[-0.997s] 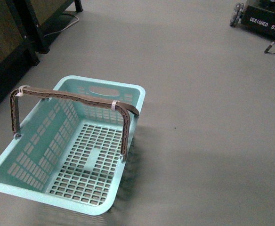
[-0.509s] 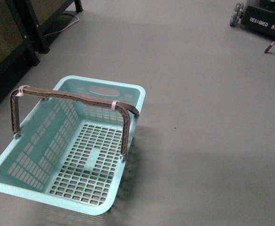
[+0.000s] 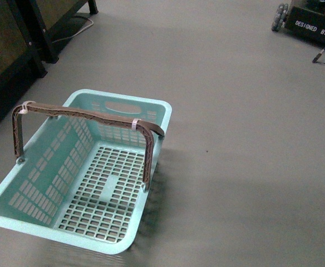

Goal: Pick mango and avocado into basket

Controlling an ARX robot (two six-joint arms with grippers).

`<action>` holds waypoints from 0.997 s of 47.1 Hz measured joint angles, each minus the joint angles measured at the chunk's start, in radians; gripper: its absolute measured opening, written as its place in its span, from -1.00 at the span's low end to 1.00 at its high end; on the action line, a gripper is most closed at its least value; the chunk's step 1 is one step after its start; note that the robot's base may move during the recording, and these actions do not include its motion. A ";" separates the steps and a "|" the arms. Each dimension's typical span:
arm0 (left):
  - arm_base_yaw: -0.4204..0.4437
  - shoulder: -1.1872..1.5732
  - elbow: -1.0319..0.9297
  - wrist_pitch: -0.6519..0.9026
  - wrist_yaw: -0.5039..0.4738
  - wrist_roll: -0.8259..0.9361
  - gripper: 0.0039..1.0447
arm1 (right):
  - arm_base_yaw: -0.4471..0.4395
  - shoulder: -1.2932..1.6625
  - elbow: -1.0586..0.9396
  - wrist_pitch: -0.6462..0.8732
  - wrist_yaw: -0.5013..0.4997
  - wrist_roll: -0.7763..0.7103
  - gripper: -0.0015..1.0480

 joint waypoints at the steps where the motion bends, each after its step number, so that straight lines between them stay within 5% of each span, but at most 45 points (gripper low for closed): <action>1: -0.014 0.011 0.000 -0.006 -0.038 -0.005 0.87 | 0.000 0.000 0.000 0.000 0.000 0.000 0.85; 17: -0.051 0.375 0.105 0.041 -0.018 -0.439 0.87 | 0.000 0.000 0.000 0.000 0.000 0.000 0.85; 32: -0.103 1.225 0.249 0.555 0.055 -0.925 0.87 | 0.000 0.000 0.000 0.000 0.000 0.000 0.85; 47: -0.151 1.877 0.516 0.827 0.085 -1.131 0.87 | 0.000 0.000 0.000 0.000 0.000 0.000 0.85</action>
